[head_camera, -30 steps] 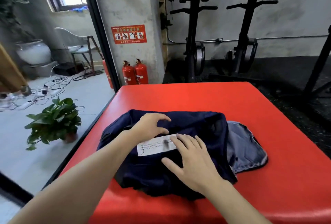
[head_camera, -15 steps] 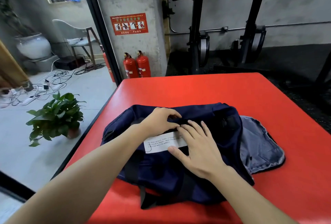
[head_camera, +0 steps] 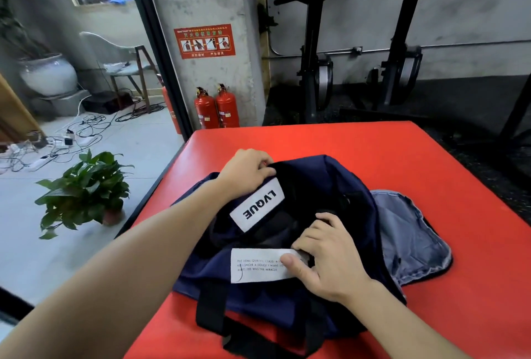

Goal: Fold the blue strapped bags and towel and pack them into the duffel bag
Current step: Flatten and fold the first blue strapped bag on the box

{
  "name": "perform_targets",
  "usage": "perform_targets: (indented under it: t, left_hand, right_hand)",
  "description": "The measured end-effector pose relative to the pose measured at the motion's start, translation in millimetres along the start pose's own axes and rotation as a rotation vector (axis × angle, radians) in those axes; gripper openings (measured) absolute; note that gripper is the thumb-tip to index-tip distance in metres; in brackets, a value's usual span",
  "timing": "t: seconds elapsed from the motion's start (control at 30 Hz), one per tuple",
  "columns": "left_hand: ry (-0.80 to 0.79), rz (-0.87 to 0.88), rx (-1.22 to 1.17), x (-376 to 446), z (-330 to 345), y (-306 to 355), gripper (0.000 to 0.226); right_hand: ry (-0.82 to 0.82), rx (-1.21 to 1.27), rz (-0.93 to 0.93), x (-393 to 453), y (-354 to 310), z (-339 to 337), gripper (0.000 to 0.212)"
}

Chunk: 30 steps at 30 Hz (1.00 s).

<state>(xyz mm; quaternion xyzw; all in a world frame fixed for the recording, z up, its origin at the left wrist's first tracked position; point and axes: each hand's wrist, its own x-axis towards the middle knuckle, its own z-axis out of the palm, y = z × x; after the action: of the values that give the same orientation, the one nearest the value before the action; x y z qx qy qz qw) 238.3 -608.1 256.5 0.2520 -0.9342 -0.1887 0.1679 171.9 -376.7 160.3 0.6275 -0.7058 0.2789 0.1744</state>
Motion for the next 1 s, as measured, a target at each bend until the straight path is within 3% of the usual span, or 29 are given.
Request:
perform_targets:
  t: [0.17,0.4,0.5,0.6,0.7,0.83,1.0]
  left_hand:
    - [0.097,-0.133,0.138,-1,-56,-23,0.011]
    - [0.224,-0.368,0.121,-34,-112,-70,0.017]
    - [0.250,-0.400,0.074,-55,-121,-89,0.011]
    - [0.233,-0.426,0.036,-71,-118,-103,0.021]
    - [0.259,-0.339,-0.006,-81,-107,-95,0.027]
    - [0.069,-0.124,-0.107,-95,-79,-64,0.020]
    - [-0.255,-0.024,-0.053,-112,-43,-48,0.018]
  right_hand:
    - [-0.078,-0.087,-0.013,17,22,-6,0.070]
    - [-0.347,-0.248,0.056,108,9,-14,0.103]
    - [-0.401,-0.120,0.108,122,-10,-6,0.104]
    - [-0.445,0.068,0.119,118,-31,6,0.106]
    - [-0.454,0.089,0.097,105,-52,22,0.108]
    - [-0.467,-0.072,0.047,93,-72,35,0.121]
    - [-0.428,-0.017,0.117,81,-69,33,0.115]
